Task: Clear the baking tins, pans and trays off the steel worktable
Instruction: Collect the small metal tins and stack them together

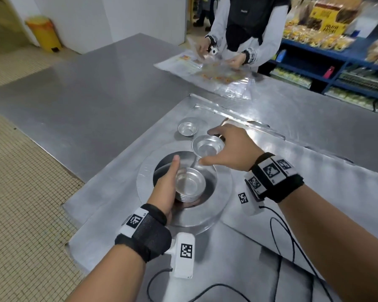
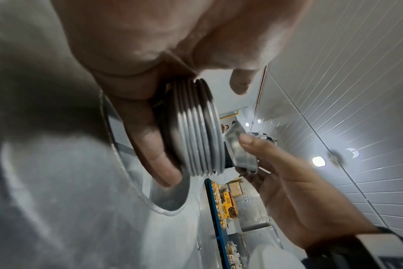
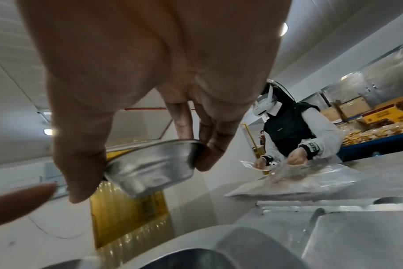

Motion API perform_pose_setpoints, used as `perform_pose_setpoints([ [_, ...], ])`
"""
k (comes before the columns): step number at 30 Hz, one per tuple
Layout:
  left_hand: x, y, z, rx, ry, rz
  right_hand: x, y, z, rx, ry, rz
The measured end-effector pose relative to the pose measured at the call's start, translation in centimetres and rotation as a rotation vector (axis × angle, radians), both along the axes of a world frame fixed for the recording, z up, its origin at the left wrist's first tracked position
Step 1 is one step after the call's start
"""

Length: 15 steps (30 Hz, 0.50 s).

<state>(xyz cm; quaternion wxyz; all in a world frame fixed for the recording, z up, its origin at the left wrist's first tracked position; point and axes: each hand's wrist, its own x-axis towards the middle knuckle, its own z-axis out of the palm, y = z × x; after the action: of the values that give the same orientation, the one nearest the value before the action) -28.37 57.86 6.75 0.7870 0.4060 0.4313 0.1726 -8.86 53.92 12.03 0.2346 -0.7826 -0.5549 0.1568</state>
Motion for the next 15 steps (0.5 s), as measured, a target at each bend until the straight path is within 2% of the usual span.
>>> perform_pose_setpoints([
  [6, -1.8, -1.4, 1.4, -0.01, -0.083, -0.061, -5.2, -3.6, 0.4, 0.025, 0.012, 0.062],
  [9, -2.1, -1.6, 1.5, -0.028, -0.097, -0.027, -7.2, -4.6, 0.4, 0.04, 0.035, 0.088],
  [15, -2.7, -1.1, 0.3, 0.076, 0.009, -0.001, -10.0, -5.0, -1.3, 0.068, 0.078, 0.125],
])
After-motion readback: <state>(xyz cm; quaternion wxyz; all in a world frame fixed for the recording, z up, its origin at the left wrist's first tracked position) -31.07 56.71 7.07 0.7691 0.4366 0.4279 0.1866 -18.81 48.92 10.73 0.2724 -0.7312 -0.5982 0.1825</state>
